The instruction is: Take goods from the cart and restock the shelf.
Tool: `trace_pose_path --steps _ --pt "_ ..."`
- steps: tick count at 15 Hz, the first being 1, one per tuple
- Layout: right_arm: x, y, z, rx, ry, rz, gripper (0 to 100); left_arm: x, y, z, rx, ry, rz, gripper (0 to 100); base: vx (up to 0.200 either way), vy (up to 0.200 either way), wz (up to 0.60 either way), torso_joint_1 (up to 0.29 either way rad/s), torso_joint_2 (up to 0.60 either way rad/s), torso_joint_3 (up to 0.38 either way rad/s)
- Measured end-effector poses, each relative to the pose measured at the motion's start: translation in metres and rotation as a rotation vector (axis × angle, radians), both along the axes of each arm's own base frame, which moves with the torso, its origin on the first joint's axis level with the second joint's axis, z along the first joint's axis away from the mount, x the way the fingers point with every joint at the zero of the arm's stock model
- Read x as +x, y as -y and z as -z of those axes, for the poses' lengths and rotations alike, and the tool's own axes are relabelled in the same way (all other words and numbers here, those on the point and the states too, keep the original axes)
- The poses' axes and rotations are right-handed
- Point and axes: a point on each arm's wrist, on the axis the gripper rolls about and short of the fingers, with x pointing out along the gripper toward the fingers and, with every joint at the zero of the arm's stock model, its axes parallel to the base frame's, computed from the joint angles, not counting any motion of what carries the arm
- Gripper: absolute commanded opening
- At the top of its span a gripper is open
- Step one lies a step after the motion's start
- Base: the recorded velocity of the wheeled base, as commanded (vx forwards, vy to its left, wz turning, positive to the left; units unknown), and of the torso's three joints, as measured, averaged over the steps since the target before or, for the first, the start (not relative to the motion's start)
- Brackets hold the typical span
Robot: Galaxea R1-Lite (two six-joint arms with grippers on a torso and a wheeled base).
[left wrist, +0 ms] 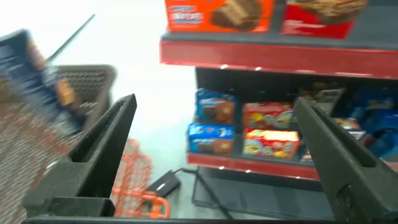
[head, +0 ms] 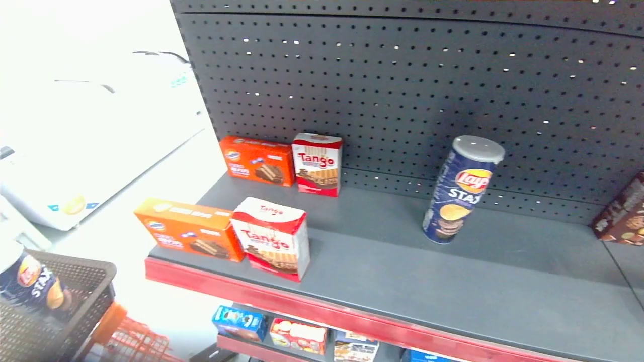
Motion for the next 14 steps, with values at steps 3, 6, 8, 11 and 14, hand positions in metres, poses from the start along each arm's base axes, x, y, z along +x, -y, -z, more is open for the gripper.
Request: trace_pose_path --steps 3,6,8,11,14 --pt "0.0000 0.0000 -0.0002 0.000 0.001 -0.001 100 0.0000 0.0000 0.0000 0.002 0.000 0.000 100 0.000 0.000 0.60 0.006 0.00 0.002" --pt "0.0000 0.0000 0.0001 0.000 0.000 0.001 100 0.0000 0.0000 0.0000 0.000 0.000 0.000 100 0.000 0.000 0.00 0.000 0.00 0.000" --pt "0.0000 0.0000 0.0000 0.000 0.000 0.001 100 0.0000 0.0000 0.0001 0.001 -0.001 0.000 100 0.000 0.000 0.00 0.000 0.00 0.000" --pt "0.0000 0.0000 0.0001 0.000 0.000 0.001 100 0.0000 0.0000 0.0000 0.001 0.000 0.000 100 0.000 0.000 0.00 0.000 0.00 0.000" --pt "0.0000 0.0001 0.0001 0.000 0.000 0.001 100 0.0000 0.0000 0.0000 0.002 0.000 0.000 100 0.000 0.000 0.00 0.000 0.00 0.000"
